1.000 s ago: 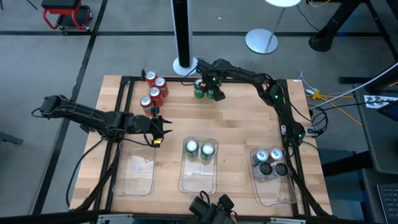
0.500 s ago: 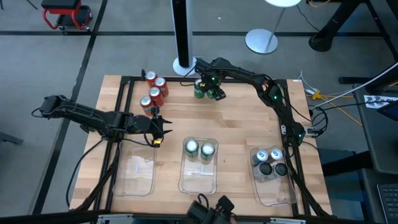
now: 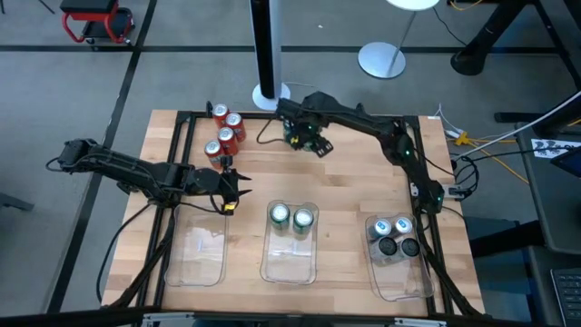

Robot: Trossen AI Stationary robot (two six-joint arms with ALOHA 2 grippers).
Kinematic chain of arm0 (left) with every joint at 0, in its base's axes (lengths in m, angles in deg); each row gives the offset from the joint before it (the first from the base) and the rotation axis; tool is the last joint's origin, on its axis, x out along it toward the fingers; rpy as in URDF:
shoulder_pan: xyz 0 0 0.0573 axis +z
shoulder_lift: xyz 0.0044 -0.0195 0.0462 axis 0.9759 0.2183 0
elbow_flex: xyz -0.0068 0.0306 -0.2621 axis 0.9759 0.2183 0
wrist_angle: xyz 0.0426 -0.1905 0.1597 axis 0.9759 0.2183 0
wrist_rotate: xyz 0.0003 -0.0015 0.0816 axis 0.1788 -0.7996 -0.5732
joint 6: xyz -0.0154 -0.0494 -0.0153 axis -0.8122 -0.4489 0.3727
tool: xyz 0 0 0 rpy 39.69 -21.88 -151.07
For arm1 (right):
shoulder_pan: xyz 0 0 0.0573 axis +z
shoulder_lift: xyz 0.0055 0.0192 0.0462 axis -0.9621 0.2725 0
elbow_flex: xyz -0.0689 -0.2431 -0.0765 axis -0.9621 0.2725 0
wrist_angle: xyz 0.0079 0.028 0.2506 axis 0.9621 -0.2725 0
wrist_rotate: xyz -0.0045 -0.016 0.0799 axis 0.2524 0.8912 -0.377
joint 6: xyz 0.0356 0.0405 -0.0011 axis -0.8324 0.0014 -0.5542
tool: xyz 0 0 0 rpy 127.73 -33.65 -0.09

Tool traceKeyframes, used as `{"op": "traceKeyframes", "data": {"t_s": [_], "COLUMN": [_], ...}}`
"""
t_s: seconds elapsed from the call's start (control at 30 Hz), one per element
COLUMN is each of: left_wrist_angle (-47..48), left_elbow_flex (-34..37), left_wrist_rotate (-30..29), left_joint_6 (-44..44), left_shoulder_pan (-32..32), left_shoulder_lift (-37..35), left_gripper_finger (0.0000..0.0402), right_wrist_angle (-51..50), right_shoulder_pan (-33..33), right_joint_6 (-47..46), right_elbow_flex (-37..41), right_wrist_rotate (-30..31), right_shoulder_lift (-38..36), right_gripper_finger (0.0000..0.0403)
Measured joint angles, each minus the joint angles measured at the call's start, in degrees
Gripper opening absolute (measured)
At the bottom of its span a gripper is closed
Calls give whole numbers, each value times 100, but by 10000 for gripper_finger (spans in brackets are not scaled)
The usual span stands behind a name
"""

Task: Sort soda cans
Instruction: Put the green soda can into the center transparent bin

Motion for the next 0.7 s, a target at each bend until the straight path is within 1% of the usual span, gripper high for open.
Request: {"op": "traceKeyframes", "data": {"t_s": [0.23,0.43,0.7], "left_wrist_angle": [-1,-5,-26], "left_elbow_flex": [0,0,0], "left_wrist_rotate": [0,-1,-1], "left_joint_6": [-12,-46,-91], "left_shoulder_pan": [-2,2,2], "left_shoulder_lift": [0,0,-1], "left_gripper_finger": [153,153,153], "right_wrist_angle": [-4,-47,-171], "right_shoulder_pan": [708,1458,2375], "right_joint_6": [-283,-612,-1201], "right_elbow_flex": [0,4,4], "right_wrist_rotate": [-31,-232,-236], "right_shoulder_lift": [-492,-693,-883], "right_gripper_finger": [301,301,301]}}
